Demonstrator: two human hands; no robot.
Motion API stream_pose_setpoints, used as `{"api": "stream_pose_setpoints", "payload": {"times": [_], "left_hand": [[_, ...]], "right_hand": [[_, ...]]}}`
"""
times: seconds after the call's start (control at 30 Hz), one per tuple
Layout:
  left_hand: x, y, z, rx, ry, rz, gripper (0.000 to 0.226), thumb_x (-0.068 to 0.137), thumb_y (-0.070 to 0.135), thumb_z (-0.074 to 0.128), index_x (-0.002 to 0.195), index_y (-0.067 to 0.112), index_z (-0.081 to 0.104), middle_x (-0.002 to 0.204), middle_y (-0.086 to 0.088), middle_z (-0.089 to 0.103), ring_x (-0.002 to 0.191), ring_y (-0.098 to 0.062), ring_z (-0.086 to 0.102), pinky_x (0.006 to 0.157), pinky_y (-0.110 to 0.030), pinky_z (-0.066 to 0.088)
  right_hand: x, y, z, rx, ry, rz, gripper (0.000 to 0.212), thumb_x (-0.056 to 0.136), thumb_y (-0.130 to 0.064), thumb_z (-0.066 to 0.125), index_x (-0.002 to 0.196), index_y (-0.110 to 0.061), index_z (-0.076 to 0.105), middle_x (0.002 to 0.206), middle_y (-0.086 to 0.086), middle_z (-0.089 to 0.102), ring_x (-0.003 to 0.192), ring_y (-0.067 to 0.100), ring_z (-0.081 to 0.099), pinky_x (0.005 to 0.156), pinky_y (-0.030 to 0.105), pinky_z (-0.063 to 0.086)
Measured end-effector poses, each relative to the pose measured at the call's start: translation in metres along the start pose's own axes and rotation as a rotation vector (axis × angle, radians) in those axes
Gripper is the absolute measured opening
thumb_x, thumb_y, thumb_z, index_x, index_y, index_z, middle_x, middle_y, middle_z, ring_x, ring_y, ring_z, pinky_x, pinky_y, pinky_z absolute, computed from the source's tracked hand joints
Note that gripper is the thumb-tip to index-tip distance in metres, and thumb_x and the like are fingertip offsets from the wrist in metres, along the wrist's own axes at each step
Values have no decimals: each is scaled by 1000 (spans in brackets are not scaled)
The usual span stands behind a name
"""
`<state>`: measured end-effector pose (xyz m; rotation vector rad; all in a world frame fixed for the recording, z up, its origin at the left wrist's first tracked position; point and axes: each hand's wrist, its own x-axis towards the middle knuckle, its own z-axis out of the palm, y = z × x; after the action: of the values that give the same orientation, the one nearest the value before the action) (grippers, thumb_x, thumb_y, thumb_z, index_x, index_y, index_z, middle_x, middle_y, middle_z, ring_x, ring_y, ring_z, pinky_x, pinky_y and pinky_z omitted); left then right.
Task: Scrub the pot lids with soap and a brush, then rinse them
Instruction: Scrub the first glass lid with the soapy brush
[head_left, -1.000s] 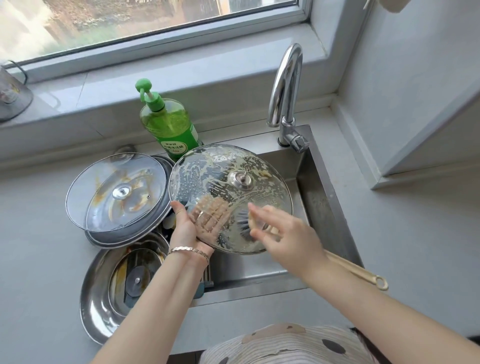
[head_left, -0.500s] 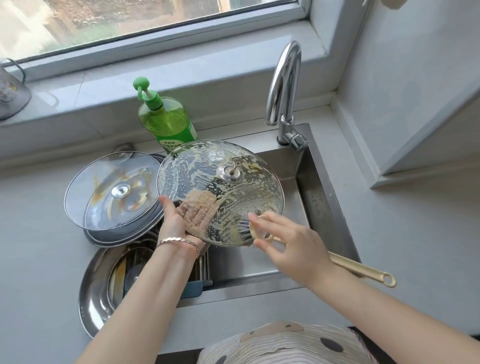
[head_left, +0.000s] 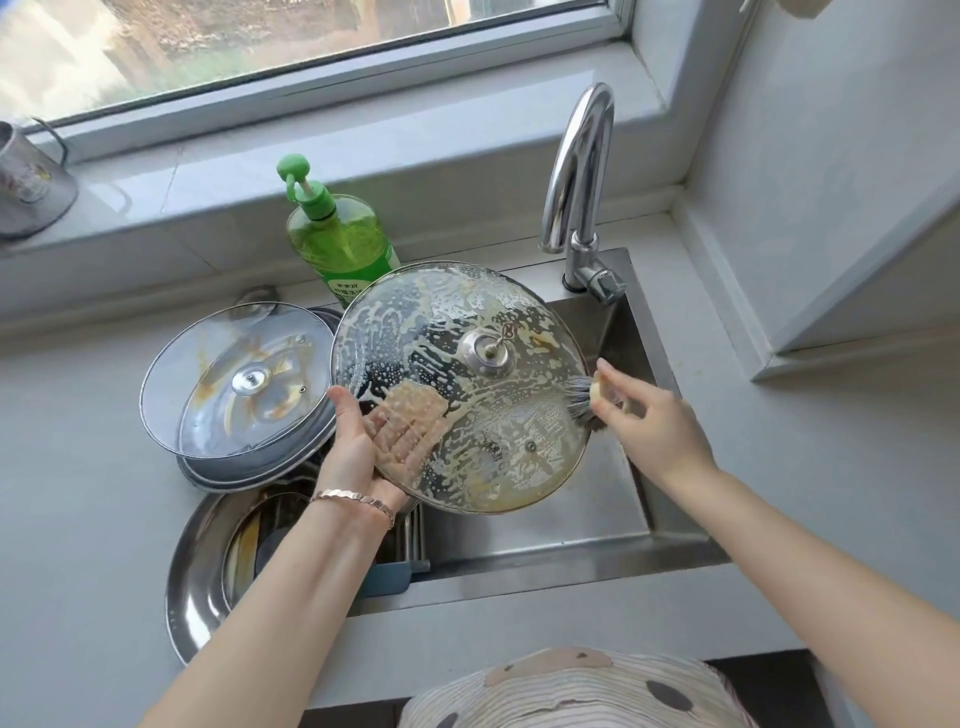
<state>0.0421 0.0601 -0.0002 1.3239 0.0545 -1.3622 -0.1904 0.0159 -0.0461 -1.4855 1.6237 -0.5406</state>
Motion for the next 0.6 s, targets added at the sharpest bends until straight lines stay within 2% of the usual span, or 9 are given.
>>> {"api": "stream_pose_setpoints", "payload": {"times": [0.07,0.13,0.2,0.27,0.33,0.4,0.43,0.53,0.6], "left_hand": [[0,2,0,25,-18,12,64,89,60,34,95,1,58,76,-14,73,69,-23,72,69,-40,56],[0,3,-2,59,-35,22,64,89,59,33,92,1,60,77,-14,73,69,-22,72,71,-40,56],[-1,4,-4,89,-61,27,65,89,59,32,92,2,61,79,-14,73,71,-22,72,74,-41,55],[-2,3,-4,98,-82,25,66,89,60,32,93,2,61,81,-14,73,73,-23,72,75,-41,55],[-4,3,-3,105,-91,25,66,89,60,31,93,1,61,81,-14,73,73,-23,72,73,-39,56],[-6,5,-2,112,-83,23,66,90,59,30,92,1,61,78,-14,73,69,-22,72,66,-36,58],[-7,6,-3,119,-79,20,66,90,59,30,91,1,61,76,-13,73,67,-21,72,61,-34,58],[-8,5,-4,161,-83,14,67,90,60,29,91,1,62,76,-13,73,66,-21,72,56,-31,59],[-8,4,-4,183,-90,6,67,90,60,30,91,1,62,75,-13,73,66,-20,72,56,-31,59]], "right_hand": [[-17,-11,9,-29,-61,-192,47,87,-28,63,125,-49,45,109,-15,65,70,1,54,69,27,44],[-31,-16,13,-59,-110,-296,49,85,-28,66,124,-50,47,112,-21,61,87,2,58,74,27,45],[-11,-5,3,9,-85,-122,45,87,-31,64,127,-43,51,118,-11,63,102,16,59,80,30,46],[4,3,-4,89,-12,41,42,88,-36,60,129,-40,51,120,-3,64,110,21,57,85,34,46],[-3,-3,0,62,-25,-49,42,87,-34,62,127,-41,52,114,-8,66,107,24,58,87,38,48],[-19,-15,7,54,-98,-179,44,85,-27,65,125,-42,54,106,-23,62,107,25,56,90,40,49],[-18,-14,6,51,-109,-177,44,85,-26,66,126,-41,54,104,-25,61,109,26,55,91,39,49],[8,-6,-6,110,-13,33,43,88,-34,61,130,-36,52,122,-3,64,113,23,56,90,30,44],[8,-7,-5,63,-1,7,43,88,-37,59,130,-38,51,121,0,64,99,16,59,80,25,45]]}}
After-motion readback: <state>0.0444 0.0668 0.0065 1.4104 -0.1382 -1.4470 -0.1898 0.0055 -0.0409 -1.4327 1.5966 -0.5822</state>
